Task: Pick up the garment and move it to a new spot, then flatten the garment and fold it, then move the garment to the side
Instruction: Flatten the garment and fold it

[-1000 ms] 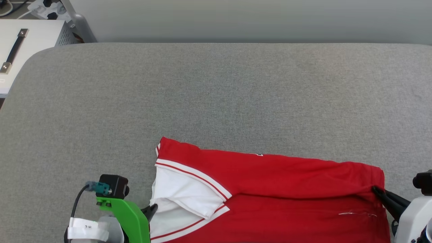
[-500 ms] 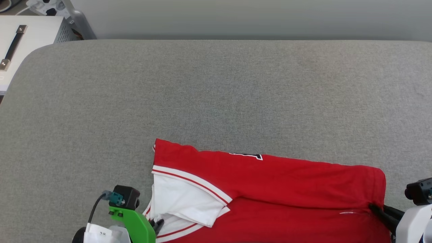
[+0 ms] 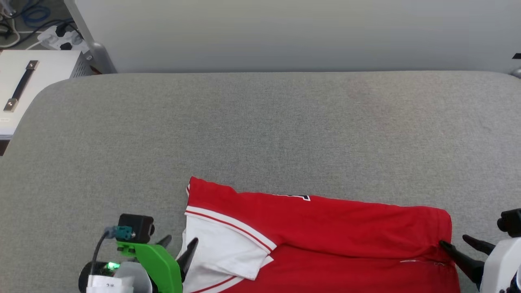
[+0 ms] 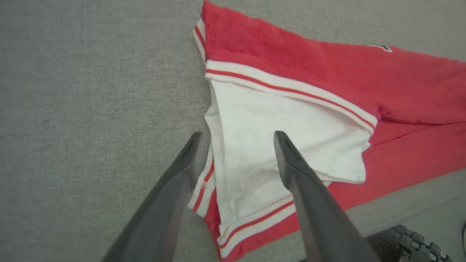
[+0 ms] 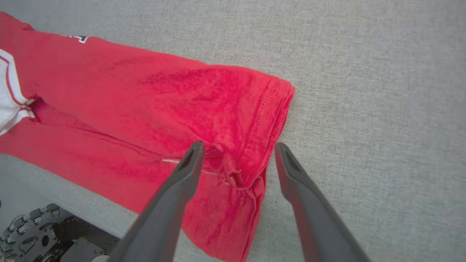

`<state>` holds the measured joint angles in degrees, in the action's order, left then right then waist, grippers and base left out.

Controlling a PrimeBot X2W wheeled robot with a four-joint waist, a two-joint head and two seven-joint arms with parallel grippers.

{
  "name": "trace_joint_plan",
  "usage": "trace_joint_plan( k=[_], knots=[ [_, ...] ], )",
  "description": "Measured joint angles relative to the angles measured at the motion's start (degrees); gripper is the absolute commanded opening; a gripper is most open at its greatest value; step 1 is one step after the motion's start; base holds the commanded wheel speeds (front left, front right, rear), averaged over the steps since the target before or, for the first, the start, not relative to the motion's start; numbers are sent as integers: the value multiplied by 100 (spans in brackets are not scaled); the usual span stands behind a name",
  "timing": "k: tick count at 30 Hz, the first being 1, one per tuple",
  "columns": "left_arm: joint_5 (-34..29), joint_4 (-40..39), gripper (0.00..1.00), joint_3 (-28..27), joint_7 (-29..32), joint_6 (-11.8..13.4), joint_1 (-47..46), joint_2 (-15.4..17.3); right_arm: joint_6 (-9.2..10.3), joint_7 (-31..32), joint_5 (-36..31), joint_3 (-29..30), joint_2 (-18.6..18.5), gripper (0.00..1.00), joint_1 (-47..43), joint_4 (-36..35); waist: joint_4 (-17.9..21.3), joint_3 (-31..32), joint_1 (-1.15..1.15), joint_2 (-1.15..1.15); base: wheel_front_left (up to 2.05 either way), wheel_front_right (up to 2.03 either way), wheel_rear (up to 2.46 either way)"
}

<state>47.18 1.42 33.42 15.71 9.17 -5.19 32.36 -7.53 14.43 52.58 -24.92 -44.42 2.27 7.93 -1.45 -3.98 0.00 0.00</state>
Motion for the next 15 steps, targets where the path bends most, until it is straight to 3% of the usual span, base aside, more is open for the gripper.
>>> trace_joint_plan(
  k=[7, 15],
  knots=[
    [-387, -257, 100, -381, -1269, 73, -168, -148, 0, 533, 191, 815, 288, 100, -178, -188, 17, 28, 0, 0, 0, 0, 0],
    [-948, 47, 100, -568, -2750, -35, -307, -338, 0, 1340, -115, 1808, 1150, 100, -354, -64, -59, -160, 0, 0, 0, 0, 0]
  ],
)
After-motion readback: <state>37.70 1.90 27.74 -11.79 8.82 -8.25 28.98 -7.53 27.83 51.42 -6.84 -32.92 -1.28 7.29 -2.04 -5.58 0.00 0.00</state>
